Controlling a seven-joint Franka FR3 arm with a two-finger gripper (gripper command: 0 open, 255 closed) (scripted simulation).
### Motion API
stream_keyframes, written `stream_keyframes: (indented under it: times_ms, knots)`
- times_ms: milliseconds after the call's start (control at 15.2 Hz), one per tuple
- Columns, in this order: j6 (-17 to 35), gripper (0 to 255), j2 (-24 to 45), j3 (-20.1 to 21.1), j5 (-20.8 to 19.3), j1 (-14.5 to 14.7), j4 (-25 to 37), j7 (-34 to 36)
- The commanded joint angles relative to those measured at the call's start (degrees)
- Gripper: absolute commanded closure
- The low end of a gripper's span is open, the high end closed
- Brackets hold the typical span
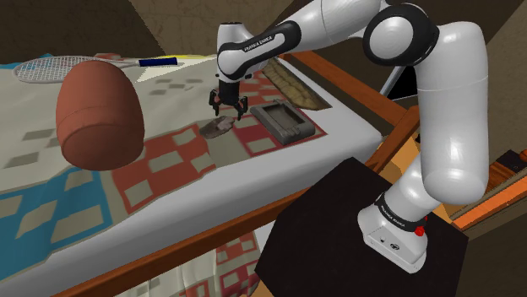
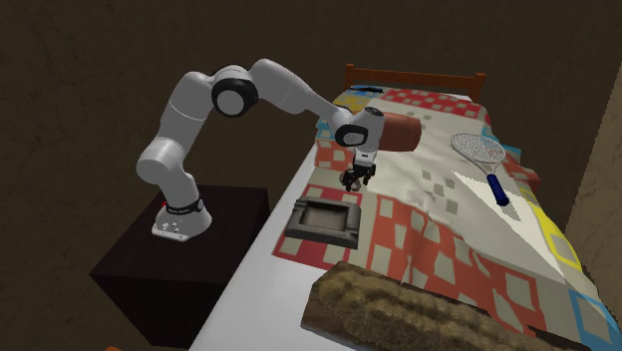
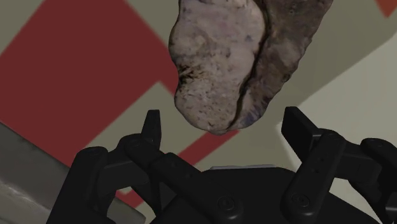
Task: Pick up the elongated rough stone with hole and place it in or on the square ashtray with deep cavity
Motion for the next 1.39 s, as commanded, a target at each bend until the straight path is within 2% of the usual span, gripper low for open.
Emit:
stream_keyframes:
  times_ms: [0, 198, 264, 858, 1320]
  knots:
    - [0.1, 0, 0.0, 0.0, 0.0, 0.0, 0.0, 0.0]
    - [0.1, 0, 0.0, 0.0, 0.0, 0.0, 0.0, 0.0]
    - [0.1, 255, 0.0, 0.0, 0.0, 0.0, 0.0, 0.0]
    - [0.1, 255, 0.0, 0.0, 0.0, 0.0, 0.0, 0.0]
    - [-3.8, 255, -2.8, 0.1, 0.1, -0.1, 1.0, 0.1]
